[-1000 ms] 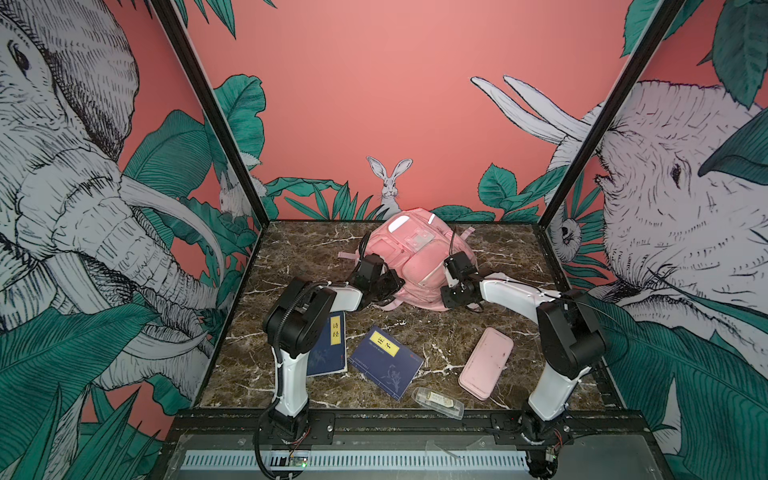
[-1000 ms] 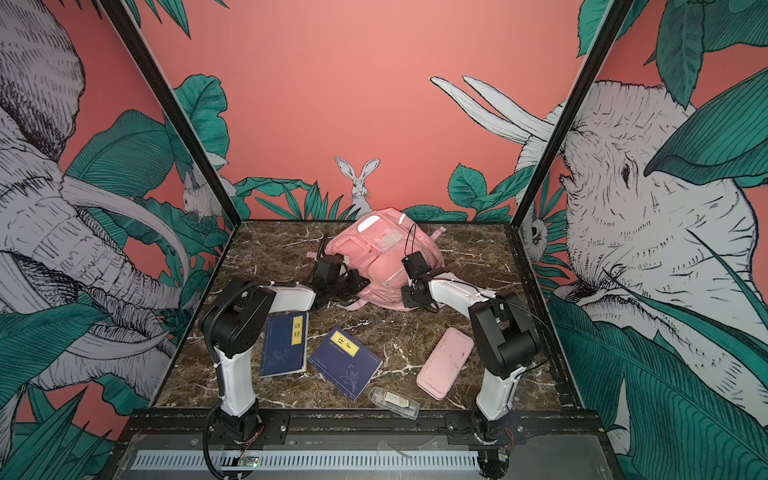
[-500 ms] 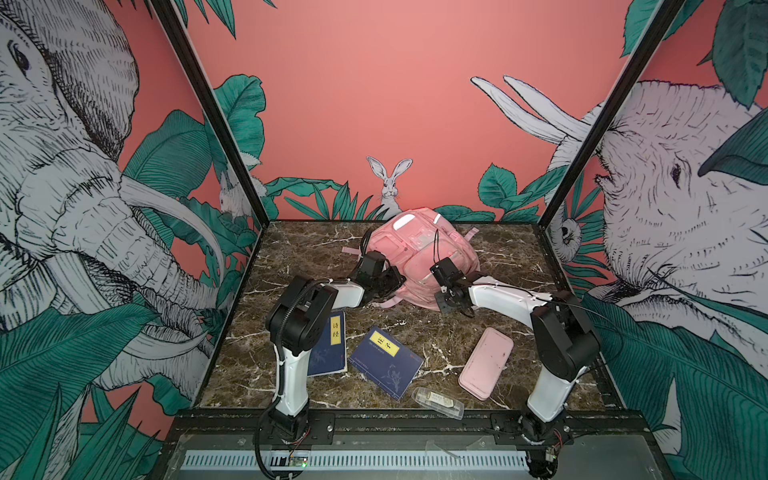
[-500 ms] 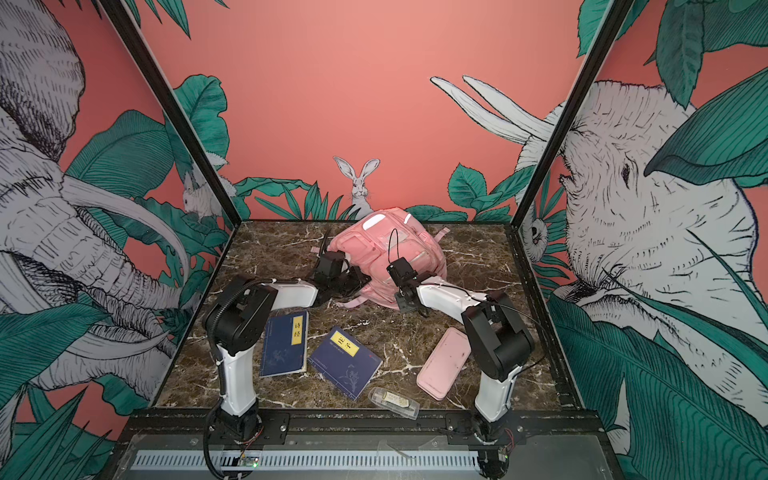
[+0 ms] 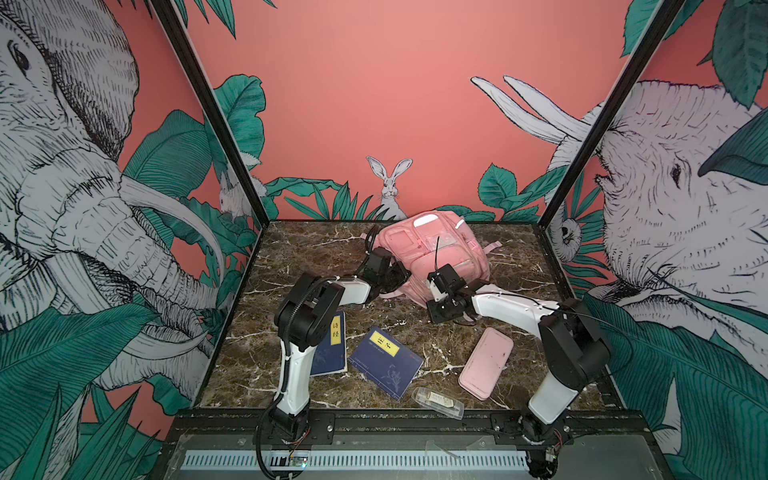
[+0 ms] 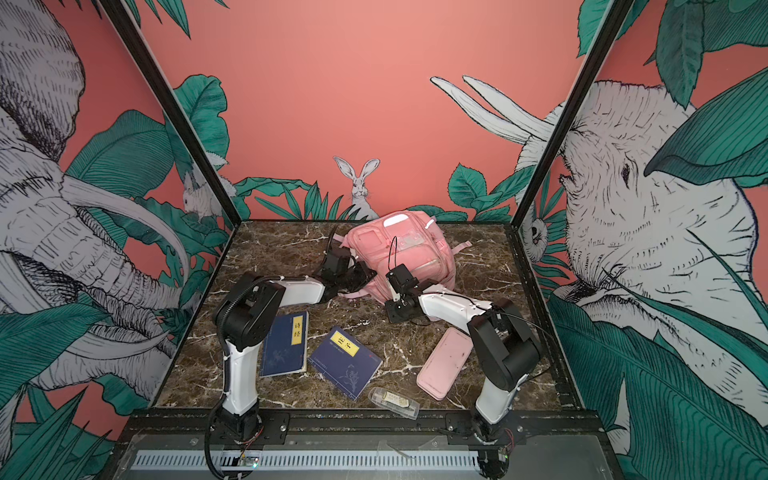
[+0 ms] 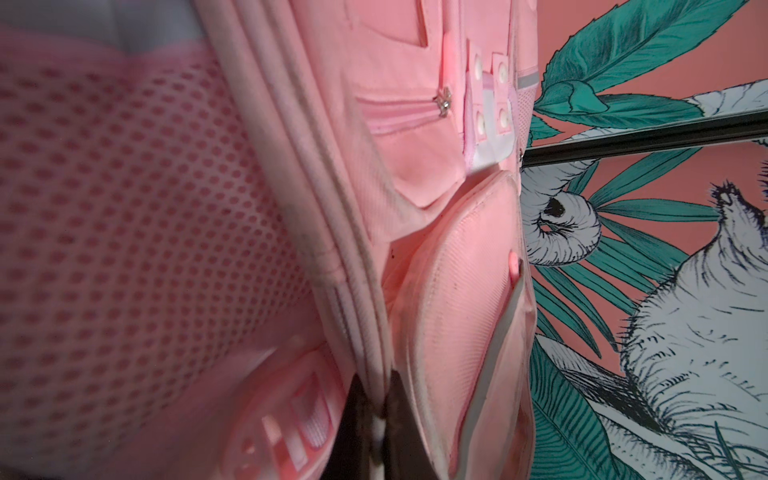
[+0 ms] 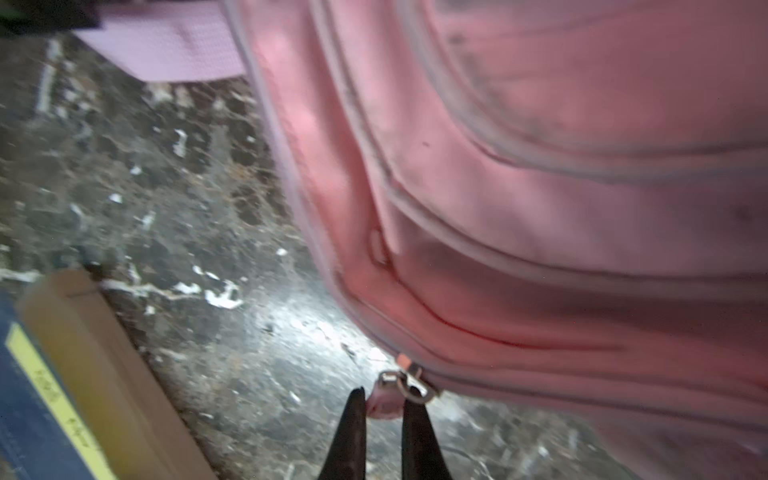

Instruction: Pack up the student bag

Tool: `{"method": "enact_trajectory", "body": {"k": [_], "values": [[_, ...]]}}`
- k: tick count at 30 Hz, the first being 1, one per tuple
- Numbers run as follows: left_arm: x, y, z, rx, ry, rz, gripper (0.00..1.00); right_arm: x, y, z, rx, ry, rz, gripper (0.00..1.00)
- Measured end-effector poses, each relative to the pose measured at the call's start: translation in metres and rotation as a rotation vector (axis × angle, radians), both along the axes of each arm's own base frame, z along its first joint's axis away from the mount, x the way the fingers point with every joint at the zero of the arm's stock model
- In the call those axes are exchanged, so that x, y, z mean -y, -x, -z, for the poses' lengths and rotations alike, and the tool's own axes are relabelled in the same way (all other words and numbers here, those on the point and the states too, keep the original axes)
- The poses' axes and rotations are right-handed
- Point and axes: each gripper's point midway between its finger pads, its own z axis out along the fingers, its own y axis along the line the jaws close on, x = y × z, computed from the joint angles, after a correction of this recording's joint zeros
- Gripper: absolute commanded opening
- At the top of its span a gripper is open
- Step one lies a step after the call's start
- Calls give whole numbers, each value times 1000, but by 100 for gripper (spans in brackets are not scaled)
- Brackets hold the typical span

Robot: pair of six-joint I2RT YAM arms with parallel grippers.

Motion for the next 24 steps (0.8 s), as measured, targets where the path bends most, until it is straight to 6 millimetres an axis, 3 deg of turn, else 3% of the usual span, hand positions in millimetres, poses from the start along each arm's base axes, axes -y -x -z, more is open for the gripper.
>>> {"method": "enact_trajectory", "body": {"k": [6, 8, 12, 18, 24], "values": [[-3, -5, -1, 9, -2, -29, 0, -38, -14, 24, -60, -81, 27, 3], [-2, -5, -2, 15, 2, -29, 0, -56, -25, 20, -48, -129, 26, 3], [-6, -4, 0, 21, -3, -39, 0, -63, -33, 21, -39, -144, 49, 2], [-24, 17, 2, 15, -22, -32, 0, -35, -32, 19, -32, -145, 87, 1], [-24, 35, -9, 38, -29, 24, 0, 18, -36, 4, -15, -166, 155, 1]]}}
